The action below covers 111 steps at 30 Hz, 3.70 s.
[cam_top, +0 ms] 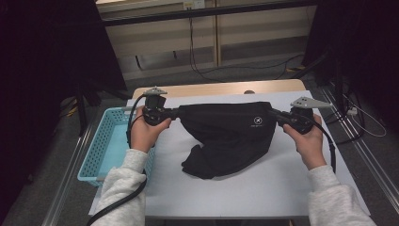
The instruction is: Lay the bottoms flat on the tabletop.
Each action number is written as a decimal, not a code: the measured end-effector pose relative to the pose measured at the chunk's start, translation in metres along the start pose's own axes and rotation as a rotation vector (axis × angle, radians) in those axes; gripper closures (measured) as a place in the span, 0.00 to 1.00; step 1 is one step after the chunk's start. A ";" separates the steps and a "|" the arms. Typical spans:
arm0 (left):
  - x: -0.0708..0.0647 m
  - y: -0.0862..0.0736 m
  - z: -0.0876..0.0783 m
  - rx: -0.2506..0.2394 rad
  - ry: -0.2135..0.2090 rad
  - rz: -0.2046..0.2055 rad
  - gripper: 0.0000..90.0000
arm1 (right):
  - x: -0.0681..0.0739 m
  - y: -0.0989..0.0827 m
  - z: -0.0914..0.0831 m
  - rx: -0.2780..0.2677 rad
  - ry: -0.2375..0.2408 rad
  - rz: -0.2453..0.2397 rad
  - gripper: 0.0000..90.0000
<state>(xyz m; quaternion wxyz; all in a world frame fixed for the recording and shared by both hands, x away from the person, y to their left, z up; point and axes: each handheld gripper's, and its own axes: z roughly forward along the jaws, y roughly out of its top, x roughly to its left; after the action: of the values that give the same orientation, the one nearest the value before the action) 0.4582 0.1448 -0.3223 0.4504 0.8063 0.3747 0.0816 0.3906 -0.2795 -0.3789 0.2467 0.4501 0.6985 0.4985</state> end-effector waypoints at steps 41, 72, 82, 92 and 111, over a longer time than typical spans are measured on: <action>0.045 0.009 0.081 -0.033 0.124 -0.037 0.22 | -0.013 0.025 0.079 0.163 -0.151 -0.087 0.40; -0.001 -0.072 0.061 0.005 0.104 0.075 0.16 | 0.082 -0.066 0.037 0.279 0.021 -0.141 0.32; -0.008 -0.072 0.063 0.009 0.085 0.115 0.16 | 0.086 -0.066 0.041 0.248 0.059 -0.106 0.42; -0.012 -0.071 0.064 0.004 0.083 0.111 0.16 | 0.096 -0.074 0.060 0.342 0.089 -0.111 0.81; -0.017 -0.069 0.076 0.025 0.054 0.123 0.17 | 0.075 -0.079 0.037 0.367 0.078 -0.114 1.00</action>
<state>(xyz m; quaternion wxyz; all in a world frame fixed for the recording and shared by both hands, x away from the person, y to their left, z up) 0.4453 0.1043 -0.4170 0.4239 0.8309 0.3376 0.1261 0.3544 -0.2042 -0.4582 0.1612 0.4277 0.8110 0.3652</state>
